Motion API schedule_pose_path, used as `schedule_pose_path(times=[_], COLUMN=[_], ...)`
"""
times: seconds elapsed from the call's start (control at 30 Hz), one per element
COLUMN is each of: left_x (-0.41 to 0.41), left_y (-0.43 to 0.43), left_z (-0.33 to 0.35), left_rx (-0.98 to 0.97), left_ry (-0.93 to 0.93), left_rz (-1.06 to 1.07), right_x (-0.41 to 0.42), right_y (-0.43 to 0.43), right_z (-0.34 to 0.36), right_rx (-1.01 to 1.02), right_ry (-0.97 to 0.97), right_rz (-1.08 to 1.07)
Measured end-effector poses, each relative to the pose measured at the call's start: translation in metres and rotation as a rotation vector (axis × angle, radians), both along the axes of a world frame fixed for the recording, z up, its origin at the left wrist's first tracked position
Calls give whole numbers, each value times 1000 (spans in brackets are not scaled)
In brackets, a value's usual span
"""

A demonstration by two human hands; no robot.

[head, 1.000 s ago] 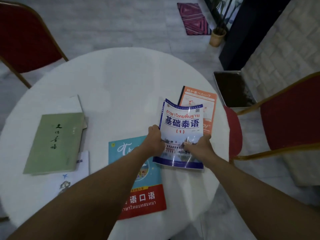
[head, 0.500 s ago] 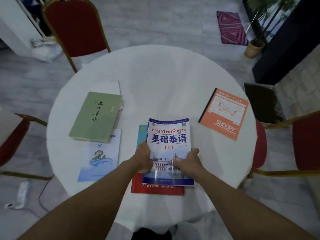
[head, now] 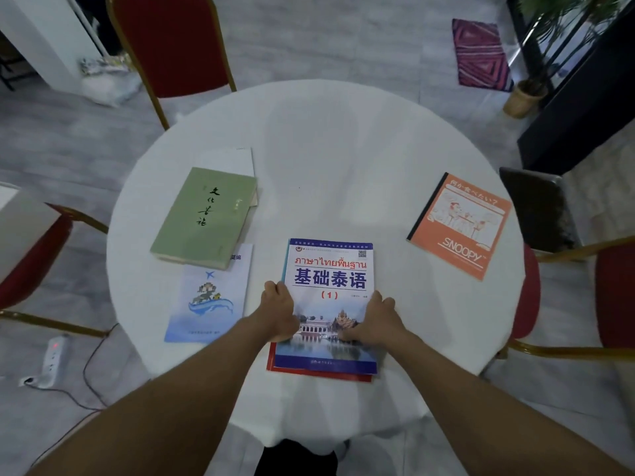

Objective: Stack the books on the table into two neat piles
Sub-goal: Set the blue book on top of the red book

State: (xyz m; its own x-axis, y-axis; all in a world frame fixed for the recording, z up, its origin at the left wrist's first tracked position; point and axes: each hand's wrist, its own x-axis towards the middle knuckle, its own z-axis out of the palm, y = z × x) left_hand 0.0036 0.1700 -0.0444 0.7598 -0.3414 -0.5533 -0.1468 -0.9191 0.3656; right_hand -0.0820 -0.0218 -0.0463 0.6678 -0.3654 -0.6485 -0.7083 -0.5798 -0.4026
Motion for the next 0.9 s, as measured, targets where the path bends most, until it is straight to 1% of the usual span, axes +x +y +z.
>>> schedule_pose_path(times=[0.1,0.3,0.63,0.9], left_x=[1,6,9,7], left_y=[0,-1,-1,-3], left_z=[1,4,5,1], left_rx=[-14,17,87,105], left_ry=[0,9,7,16], left_rz=[27,-3,-55,-61], right_x=[2,1,-1,-1], right_y=[-2,0,1,-2], right_z=[1,1,3,2], right_rx=[-9,-64,-55,-44], right_ry=[-3,-38,-21,-12], right_rz=[0,51,76,48])
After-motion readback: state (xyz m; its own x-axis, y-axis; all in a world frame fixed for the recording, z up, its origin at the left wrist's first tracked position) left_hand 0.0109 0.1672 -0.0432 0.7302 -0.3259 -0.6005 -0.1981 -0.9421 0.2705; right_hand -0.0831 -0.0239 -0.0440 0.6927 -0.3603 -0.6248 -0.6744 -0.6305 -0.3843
